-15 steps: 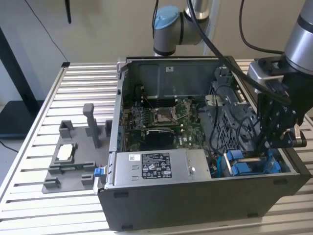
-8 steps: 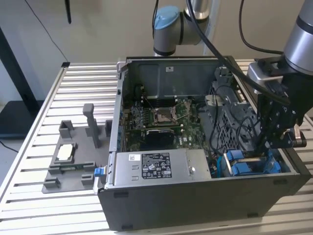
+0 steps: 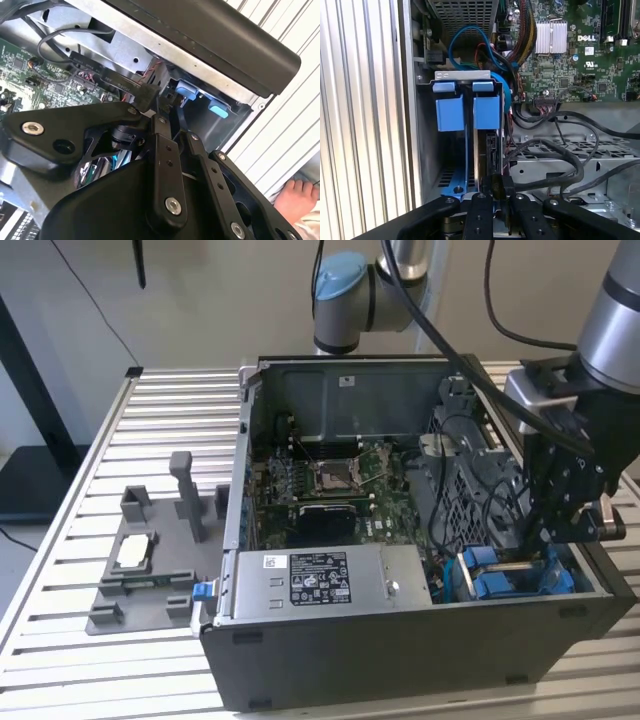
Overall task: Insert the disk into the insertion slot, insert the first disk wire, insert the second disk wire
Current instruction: 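Insert the first disk wire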
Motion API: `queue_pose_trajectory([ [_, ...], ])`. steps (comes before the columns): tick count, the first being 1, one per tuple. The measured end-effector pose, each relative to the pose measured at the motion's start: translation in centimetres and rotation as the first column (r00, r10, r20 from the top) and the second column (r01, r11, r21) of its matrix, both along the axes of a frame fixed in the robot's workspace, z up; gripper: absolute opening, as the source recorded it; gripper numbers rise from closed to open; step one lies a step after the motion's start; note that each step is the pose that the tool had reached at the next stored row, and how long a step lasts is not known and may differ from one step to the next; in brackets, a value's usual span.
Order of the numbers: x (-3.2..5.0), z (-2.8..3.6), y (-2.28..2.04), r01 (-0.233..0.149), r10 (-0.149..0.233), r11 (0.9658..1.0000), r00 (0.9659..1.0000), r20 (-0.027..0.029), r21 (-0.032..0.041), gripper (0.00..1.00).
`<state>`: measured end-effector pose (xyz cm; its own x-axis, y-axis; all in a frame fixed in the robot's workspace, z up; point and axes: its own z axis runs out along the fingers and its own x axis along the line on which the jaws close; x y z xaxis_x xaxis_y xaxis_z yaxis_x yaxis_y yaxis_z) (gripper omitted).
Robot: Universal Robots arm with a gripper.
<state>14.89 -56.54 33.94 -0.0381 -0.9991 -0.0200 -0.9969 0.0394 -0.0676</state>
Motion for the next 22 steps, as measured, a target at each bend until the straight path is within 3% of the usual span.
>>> queue_pose_trajectory([
  [5,-0.06,0.0,0.04,-0.004,0.004,1.0,0.9999,0.0144,0.0004,0.19],
  [12,-0.52,-0.02,0.05,-0.004,0.004,1.0,0.9999,0.0156,0.0,0.19],
  [17,-0.52,-0.33,0.05,-0.004,0.004,1.0,0.9997,0.0222,0.0007,0.19],
  [22,-0.52,-0.68,0.04,-0.004,0.004,1.0,0.9997,0.0251,-0.0009,0.19],
])
